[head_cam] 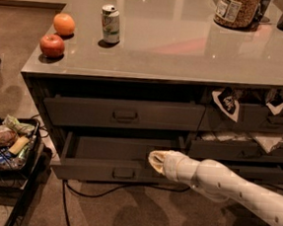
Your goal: Open middle drawer
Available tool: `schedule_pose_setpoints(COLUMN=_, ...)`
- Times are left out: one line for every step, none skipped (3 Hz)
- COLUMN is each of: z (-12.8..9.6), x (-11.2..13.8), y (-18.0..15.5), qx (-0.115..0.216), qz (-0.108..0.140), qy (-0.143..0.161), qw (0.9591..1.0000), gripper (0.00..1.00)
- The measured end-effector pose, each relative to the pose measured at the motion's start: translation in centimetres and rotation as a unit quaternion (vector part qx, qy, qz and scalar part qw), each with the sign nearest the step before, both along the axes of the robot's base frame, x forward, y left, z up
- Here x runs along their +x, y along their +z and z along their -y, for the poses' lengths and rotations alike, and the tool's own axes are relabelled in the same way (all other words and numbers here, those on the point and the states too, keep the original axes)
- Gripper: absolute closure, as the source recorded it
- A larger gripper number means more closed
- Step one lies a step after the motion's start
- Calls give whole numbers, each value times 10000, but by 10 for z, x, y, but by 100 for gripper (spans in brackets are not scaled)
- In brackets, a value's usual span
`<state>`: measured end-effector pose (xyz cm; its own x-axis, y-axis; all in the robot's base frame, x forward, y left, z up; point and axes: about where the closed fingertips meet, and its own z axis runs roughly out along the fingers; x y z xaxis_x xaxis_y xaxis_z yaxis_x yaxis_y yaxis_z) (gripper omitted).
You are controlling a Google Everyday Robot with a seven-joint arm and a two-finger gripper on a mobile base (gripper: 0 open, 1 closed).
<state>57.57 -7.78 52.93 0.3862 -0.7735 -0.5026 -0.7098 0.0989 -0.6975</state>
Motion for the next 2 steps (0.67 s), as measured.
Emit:
schedule_pose_setpoints(z=3, x=20, y=-6, qx=-93, qz=-38, qy=-7, qw=9999, gripper=100)
schedule_pose_setpoints(z=6, x=35, y=-13, qx=-159, qz=-81, qy=-15, qw=9998, gripper=100)
